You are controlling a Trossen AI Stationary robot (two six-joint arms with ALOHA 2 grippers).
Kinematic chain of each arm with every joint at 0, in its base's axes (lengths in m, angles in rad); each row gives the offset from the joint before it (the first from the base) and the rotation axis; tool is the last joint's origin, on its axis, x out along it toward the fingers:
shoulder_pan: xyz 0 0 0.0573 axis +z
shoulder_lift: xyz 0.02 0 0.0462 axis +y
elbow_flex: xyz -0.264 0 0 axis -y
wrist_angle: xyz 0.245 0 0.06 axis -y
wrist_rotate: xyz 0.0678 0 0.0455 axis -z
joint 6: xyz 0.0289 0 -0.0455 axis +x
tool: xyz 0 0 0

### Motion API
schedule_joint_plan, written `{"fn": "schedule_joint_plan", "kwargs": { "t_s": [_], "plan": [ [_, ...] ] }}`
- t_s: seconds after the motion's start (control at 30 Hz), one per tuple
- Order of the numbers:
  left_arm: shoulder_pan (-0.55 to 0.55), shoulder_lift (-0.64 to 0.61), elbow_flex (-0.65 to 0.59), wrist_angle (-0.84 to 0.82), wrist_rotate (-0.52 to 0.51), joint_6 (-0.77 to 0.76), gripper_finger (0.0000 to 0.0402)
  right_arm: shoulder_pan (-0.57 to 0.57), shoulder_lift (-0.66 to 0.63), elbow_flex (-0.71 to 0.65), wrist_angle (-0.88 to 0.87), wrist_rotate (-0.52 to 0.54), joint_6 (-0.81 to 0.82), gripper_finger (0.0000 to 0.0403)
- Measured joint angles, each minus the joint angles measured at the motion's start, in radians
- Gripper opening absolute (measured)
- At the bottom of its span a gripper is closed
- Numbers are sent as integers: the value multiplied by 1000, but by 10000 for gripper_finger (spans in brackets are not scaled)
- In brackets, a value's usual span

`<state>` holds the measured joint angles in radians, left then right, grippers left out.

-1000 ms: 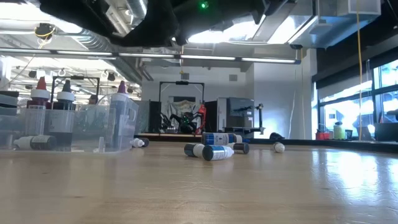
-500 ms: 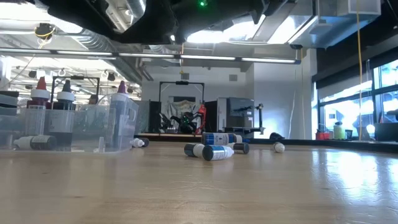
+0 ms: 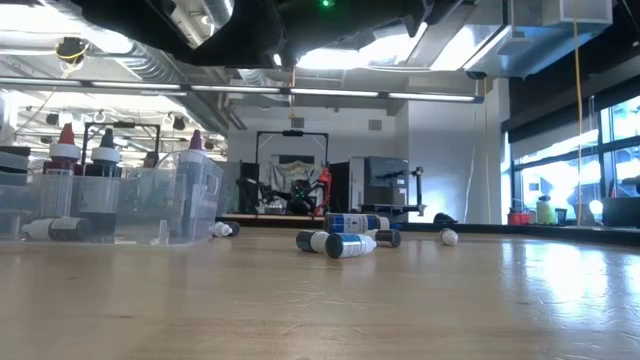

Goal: Pick & Place food coloring
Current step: Put the bottom small red food coloring bottle into the transparent bin

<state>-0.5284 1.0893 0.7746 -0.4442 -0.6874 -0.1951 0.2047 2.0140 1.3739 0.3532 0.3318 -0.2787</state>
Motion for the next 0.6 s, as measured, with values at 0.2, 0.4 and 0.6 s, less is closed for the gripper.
{"fn": "schedule_joint_plan", "kwargs": {
  "t_s": [0.2,0.4,0.6],
  "plan": [
    [0,0,0,-1,-2,0,76,0,0,0,0,-22,-41,86],
    [0,0,0,-8,2,-7,83,-1,-1,0,-26,-30,-52,137],
    [1,-1,1,-123,110,-174,78,8,-15,0,-171,114,-68,168]
  ]
}}
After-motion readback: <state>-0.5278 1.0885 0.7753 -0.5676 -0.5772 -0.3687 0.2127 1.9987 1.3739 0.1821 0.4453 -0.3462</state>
